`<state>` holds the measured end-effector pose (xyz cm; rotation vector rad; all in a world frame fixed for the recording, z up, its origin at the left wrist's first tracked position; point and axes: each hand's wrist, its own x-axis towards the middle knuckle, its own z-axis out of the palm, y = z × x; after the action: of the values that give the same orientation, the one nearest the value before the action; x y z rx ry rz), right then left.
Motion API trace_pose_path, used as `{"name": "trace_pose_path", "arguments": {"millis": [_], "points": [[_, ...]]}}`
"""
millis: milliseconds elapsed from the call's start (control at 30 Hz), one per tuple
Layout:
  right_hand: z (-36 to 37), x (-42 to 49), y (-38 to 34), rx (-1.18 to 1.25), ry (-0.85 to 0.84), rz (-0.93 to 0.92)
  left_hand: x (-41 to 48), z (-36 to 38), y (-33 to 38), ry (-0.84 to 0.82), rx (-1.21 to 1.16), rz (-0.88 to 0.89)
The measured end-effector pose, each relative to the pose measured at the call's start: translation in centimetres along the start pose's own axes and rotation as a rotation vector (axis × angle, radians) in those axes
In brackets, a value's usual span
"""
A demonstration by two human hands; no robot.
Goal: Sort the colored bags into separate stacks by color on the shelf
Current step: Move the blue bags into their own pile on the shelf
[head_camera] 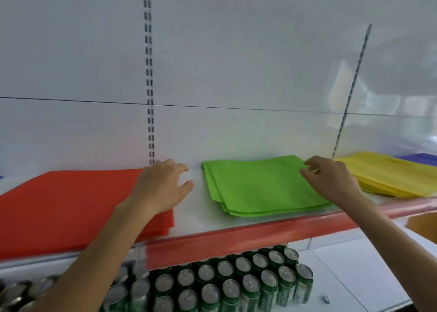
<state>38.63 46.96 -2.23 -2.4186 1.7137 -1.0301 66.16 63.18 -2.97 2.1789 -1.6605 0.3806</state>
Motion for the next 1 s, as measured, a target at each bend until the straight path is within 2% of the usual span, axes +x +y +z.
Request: {"name": "trace_pose_path", "arguments": {"millis": [300,500,700,867,1000], "points": [[-1.6,5.7,12.5,-0.037,0.022,0.129,6.2,3.5,13.0,0.008,-0.002,0.114],[-3.6,9.9,23.8,-0.021,0.040,0.075,8.7,6.9,23.4,0.054,-0.031,0.088],[-6.9,14.8,35.3,-0.080,-0.039,0.000,11.0,11.1,35.1,0.040,-0.058,-0.020],[-7.9,19.4,42.2,-0.018,-0.063,-0.041,14.4,14.0,44.3,-0.002,-0.051,-0.004],[-7.8,22.3,47.3,0.007,-0.068,-0.052,18.2,16.1,50.7,0.041,-0.045,0.083]]}}
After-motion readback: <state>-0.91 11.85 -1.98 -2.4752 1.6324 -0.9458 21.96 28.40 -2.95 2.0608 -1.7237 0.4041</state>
